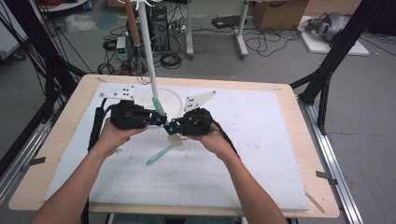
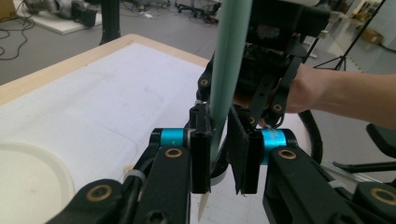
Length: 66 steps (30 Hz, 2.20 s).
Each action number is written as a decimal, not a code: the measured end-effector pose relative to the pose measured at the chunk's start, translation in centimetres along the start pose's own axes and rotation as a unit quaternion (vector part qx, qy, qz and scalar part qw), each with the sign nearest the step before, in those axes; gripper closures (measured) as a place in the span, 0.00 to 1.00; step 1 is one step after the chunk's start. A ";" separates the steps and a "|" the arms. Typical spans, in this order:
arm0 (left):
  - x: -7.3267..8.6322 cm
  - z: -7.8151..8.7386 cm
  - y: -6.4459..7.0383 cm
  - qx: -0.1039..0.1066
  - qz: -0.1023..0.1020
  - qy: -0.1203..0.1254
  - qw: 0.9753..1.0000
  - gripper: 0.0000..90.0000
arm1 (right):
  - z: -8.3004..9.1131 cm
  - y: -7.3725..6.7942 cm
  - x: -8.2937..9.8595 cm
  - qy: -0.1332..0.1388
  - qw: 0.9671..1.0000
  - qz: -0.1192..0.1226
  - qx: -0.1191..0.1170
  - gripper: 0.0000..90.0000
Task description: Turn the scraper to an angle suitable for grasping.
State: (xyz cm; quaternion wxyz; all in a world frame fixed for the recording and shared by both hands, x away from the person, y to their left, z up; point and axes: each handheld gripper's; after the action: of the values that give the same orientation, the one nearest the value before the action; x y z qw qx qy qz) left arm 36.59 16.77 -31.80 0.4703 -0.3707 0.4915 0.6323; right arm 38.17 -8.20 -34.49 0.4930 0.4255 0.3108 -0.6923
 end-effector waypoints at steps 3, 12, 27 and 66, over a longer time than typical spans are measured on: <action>0.0 -0.1 0.1 -0.006 -0.003 0.006 1.000 0.90 | -0.4 -0.1 0.0 0.004 1.000 -0.002 -0.004 0.94; -0.2 0.4 0.2 -0.029 -0.005 -0.007 1.000 0.92 | 0.2 0.1 0.4 -0.011 1.000 -0.021 0.014 0.71; -0.7 1.5 0.4 -0.045 -0.006 -0.010 0.999 0.92 | 5.0 1.2 2.5 -0.007 0.994 -0.059 0.096 0.47; -1.1 2.0 0.7 -0.053 -0.005 -0.008 0.999 0.92 | 11.8 0.9 8.2 -0.015 0.981 -0.083 0.173 0.35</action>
State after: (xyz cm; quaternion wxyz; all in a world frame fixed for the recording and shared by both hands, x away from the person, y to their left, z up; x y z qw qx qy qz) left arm 36.25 18.43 -30.05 0.4572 -0.3929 0.4517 0.6577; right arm 34.48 -21.91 -36.56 0.3574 0.4660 0.2134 -0.7807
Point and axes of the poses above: each handheld gripper's, and its own axes: z roughly backward along the jaws, x roughly out of its underside, y roughly to its right, and after that the axes turned 13 degrees about x, right-handed
